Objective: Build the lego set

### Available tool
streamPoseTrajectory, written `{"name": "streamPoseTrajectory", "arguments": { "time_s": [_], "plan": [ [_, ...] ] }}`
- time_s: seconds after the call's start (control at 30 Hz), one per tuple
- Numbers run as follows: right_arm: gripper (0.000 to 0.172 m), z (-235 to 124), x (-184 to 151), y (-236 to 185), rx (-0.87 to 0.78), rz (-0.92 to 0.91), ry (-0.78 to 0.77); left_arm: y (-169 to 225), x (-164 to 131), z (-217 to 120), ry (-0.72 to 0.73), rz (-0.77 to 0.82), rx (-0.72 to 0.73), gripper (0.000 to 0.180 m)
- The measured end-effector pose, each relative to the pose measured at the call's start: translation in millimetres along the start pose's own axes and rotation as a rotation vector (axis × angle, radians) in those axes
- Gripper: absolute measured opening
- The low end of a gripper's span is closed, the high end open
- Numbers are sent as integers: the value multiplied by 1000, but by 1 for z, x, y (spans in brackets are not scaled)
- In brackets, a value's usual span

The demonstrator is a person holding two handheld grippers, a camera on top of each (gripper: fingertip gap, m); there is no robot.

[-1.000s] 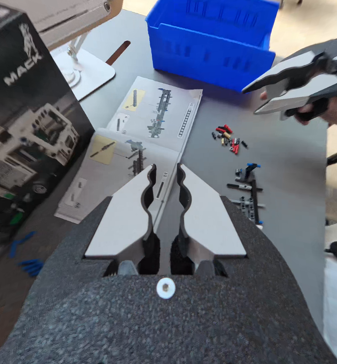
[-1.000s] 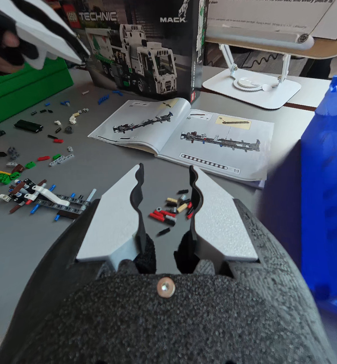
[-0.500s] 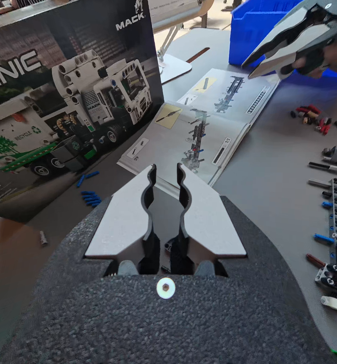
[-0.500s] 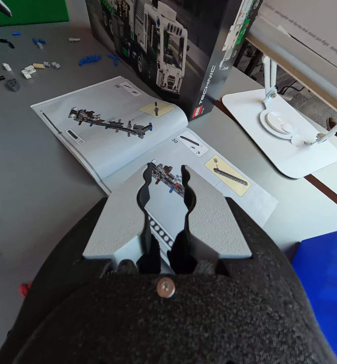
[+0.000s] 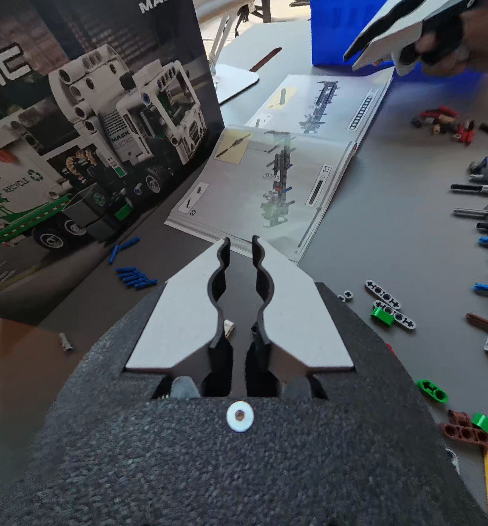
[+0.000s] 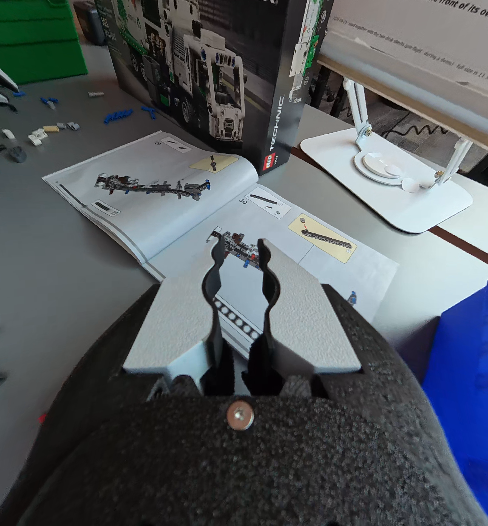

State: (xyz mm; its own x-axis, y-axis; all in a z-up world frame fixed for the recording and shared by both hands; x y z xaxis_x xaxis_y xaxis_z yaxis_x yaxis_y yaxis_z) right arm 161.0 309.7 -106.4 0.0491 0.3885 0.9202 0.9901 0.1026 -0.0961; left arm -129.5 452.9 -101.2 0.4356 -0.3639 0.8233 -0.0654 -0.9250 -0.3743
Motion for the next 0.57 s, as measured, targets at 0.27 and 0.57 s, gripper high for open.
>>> {"name": "streamPoseTrajectory", "arguments": {
  "time_s": [0.27, 0.57],
  "plan": [
    [22, 4, 4, -24, 20, -100, -2, -3, 9, -10, 38, 7, 70, 14],
    [23, 0, 8, -41, 59, -148, -23, 12, 25, -4, 79, 26, 54, 13]
  ]
}}
Point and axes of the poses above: each gripper's, where its closed fingertips meet, z out along the fingers, x out of its top, y = z × x across the jaws, the point moved 3 cm from there along -z, back along the fingers, and after that the axes turned 12 degrees about z, right-handed, at the moved point
